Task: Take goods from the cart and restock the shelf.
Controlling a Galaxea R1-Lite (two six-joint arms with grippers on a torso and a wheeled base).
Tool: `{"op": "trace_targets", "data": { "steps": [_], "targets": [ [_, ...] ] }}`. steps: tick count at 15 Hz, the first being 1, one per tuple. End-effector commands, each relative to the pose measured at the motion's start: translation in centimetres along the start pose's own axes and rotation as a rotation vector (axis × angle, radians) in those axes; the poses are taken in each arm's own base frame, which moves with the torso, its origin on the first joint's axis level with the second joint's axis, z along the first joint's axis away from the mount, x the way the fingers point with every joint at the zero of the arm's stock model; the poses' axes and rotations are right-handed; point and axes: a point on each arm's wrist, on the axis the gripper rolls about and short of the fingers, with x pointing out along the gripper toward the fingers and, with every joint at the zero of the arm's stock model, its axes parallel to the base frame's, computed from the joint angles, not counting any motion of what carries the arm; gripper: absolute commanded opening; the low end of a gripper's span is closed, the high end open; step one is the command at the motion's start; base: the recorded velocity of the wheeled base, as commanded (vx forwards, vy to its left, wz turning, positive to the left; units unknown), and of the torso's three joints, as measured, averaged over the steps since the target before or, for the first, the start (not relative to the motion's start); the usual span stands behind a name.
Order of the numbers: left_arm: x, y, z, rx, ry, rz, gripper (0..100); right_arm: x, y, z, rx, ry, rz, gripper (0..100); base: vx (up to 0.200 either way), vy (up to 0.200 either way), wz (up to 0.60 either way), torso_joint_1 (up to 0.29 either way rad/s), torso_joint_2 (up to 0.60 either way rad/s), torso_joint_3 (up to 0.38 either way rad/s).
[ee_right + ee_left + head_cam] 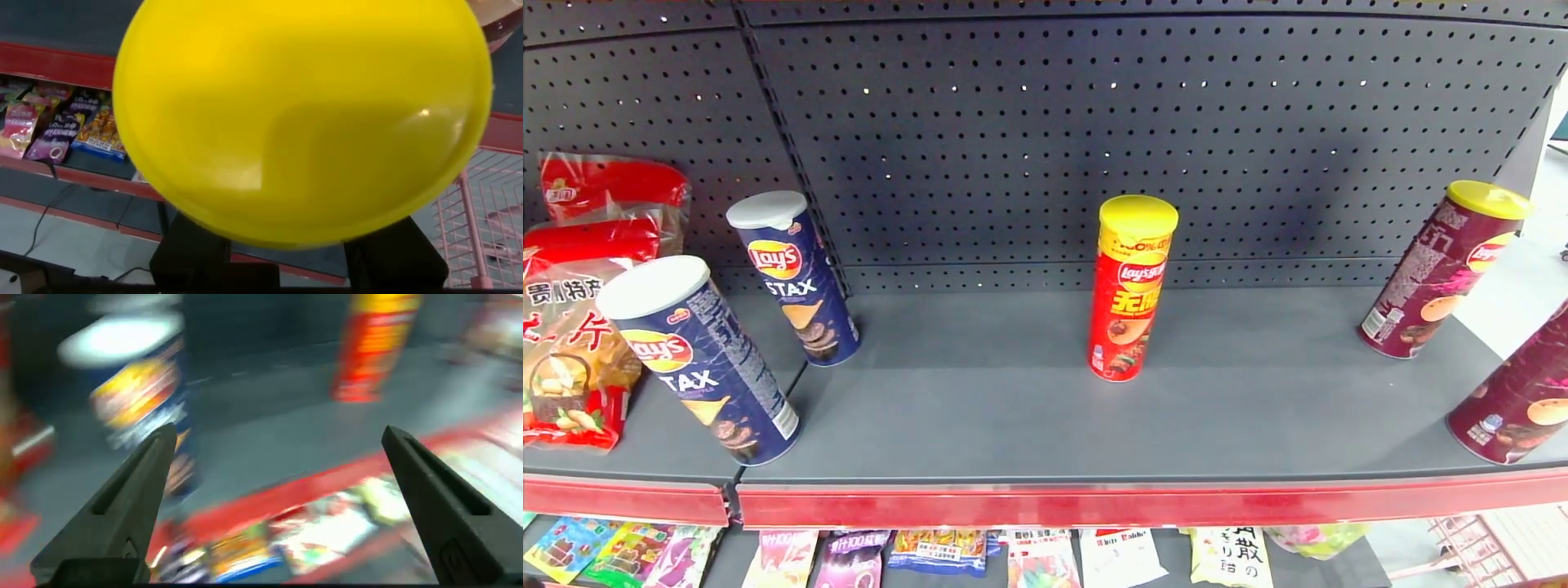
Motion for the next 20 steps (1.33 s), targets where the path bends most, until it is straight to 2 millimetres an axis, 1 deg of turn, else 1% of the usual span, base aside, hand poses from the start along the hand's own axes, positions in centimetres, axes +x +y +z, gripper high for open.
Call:
{"op": "trace_targets", "data": {
  "steps": [1, 2, 3, 5, 6, 7, 8, 9, 10, 12, 13, 14, 15, 16, 17, 18, 19, 20],
  "targets": [
    [8.2, 1.0, 3.7, -0.001, 0.152, -0.368, 100, 0.2, 0.0, -0.3, 0.002, 0.014, 0.002, 0, 0.000, 0.000, 0.00, 0.000, 0.00, 0.000],
    [10.0, 1.0, 3.8, 0.012, 0.157, -0.408, 100, 0.3, 0.0, -0.4, 0.003, 0.023, 0.004, 0, 0.000, 0.000, 0.00, 0.000, 0.00, 0.000],
    [13.0, 0.6, 4.1, 0.020, 0.147, -0.468, 100, 0.4, 0.0, -0.8, 0.004, 0.030, 0.011, 0, 0.000, 0.000, 0.00, 0.000, 0.00, 0.000],
    [17.9, -0.5, 3.6, 0.022, 0.163, -0.528, 100, 0.5, 0.0, -1.0, 0.004, 0.034, 0.014, 0, 0.000, 0.000, 0.00, 0.000, 0.00, 0.000],
    [18.9, -0.9, 3.5, 0.023, 0.169, -0.537, 100, 0.5, 0.0, -1.0, 0.006, 0.033, 0.014, 0, 0.000, 0.000, 0.00, 0.000, 0.00, 0.000],
    [21.7, -1.8, 3.0, 0.023, 0.195, -0.557, 100, 0.5, 0.0, -0.9, 0.006, 0.033, 0.014, 0, 0.000, 0.000, 0.00, 0.000, 0.00, 0.000],
    [22.9, -2.3, 2.7, 0.027, 0.206, -0.567, 100, 0.4, 0.0, -0.9, 0.005, 0.031, 0.014, 0, 0.000, 0.000, 0.00, 0.000, 0.00, 0.000],
    [25.2, -2.8, 2.1, 0.055, 0.222, -0.569, 100, 0.4, 0.0, -0.8, 0.005, 0.030, 0.014, 0, 0.000, 0.000, 0.00, 0.000, 0.00, 0.000],
    [26.4, -3.0, 1.7, 0.079, 0.226, -0.569, 100, 0.4, 0.0, -0.8, 0.007, 0.028, 0.014, 0, 0.000, 0.000, 0.00, 0.000, 0.00, 0.000],
    [29.2, -3.6, 1.6, 0.131, 0.199, -0.584, 100, 0.4, 0.0, -0.8, 0.008, 0.025, 0.012, 0, 0.000, 0.000, 0.00, 0.000, 0.00, 0.000],
    [31.2, -4.6, 1.4, 0.134, 0.195, -0.599, 100, 0.3, 0.0, -0.8, 0.007, 0.021, 0.009, 0, 0.000, 0.000, 0.00, 0.000, 0.00, 0.000],
    [31.7, -4.8, 1.2, 0.135, 0.200, -0.602, 100, 0.3, 0.0, -0.8, 0.009, 0.021, 0.009, 0, 0.000, 0.000, 0.00, 0.000, 0.00, 0.000],
    [32.9, -5.2, 0.8, 0.136, 0.203, -0.610, 100, 0.3, 0.0, -0.8, 0.009, 0.021, 0.009, 0, 0.000, 0.000, 0.00, 0.000, 0.00, 0.000],
    [33.4, -5.5, 0.7, 0.136, 0.201, -0.618, 100, 0.3, 0.0, -0.8, 0.010, 0.021, 0.009, 0, 0.000, 0.000, 0.00, 0.000, 0.00, 0.000],
    [34.5, -5.8, 0.8, 0.138, 0.190, -0.619, 100, 0.3, 0.0, -0.8, 0.010, 0.016, 0.007, 0, 0.000, 0.000, 0.00, 0.000, 0.00, 0.000],
    [34.9, -5.9, 0.8, 0.139, 0.184, -0.620, 100, 0.3, 0.0, -0.8, 0.010, 0.015, 0.007, 0, 0.000, 0.000, 0.00, 0.000, 0.00, 0.000],
    [35.9, -6.4, 0.7, 0.142, 0.174, -0.624, 100, 0.2, 0.0, -0.8, 0.015, 0.012, 0.007, 0, 0.000, 0.000, 0.00, 0.000, 0.00, 0.000],
    [36.4, -6.6, 0.8, 0.144, 0.169, -0.619, 100, 0.2, 0.0, -0.8, 0.023, 0.009, 0.007, 0, 0.000, 0.000, 0.00, 0.000, 0.00, 0.000]
  ]
}}
